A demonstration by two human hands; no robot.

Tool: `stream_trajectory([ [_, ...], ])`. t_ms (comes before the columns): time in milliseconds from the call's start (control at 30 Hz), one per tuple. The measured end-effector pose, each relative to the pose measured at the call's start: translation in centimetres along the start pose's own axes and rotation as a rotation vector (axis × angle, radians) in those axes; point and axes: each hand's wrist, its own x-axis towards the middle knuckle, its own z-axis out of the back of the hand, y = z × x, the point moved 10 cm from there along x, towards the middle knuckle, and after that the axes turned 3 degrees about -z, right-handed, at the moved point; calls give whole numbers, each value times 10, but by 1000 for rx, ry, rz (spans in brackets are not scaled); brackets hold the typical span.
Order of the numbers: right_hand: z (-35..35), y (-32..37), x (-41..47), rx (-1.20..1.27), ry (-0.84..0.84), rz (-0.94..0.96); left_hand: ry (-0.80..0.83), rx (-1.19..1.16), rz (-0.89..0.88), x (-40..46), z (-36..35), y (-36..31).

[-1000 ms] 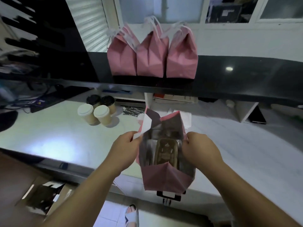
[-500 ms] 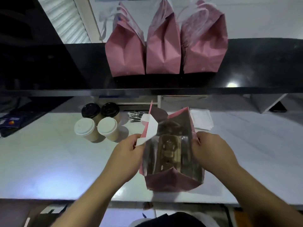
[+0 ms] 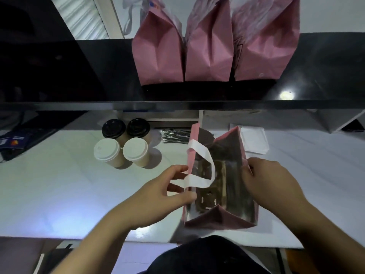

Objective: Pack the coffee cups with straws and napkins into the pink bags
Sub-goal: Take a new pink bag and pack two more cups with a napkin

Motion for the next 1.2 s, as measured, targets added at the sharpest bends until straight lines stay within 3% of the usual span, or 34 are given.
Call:
stream_trajectory([
  [67, -2, 0, 0, -3, 11, 6, 49, -109, 14, 0, 8, -1],
  [167, -2, 0, 0, -19, 11, 15, -186, -191, 60, 18, 50, 18],
  [300, 3, 0, -1, -27, -33, 33, -625, 415, 99, 45, 127, 49],
  [400, 2, -1, -1, -42, -31, 27, -767, 669, 147, 57, 154, 66],
  [567, -1, -3, 2, -23, -22, 26, -656, 873, 308, 80, 159, 103],
  [867, -5, -3, 7, -6, -9, 29, -619, 726, 229, 71, 149, 90],
  [1033, -5, -5, 8, -8, 1, 18, -605, 679, 110, 33, 136, 29],
  [1200, -1, 2, 6, -13, -14, 34, -732, 730, -191, -13, 128, -95],
])
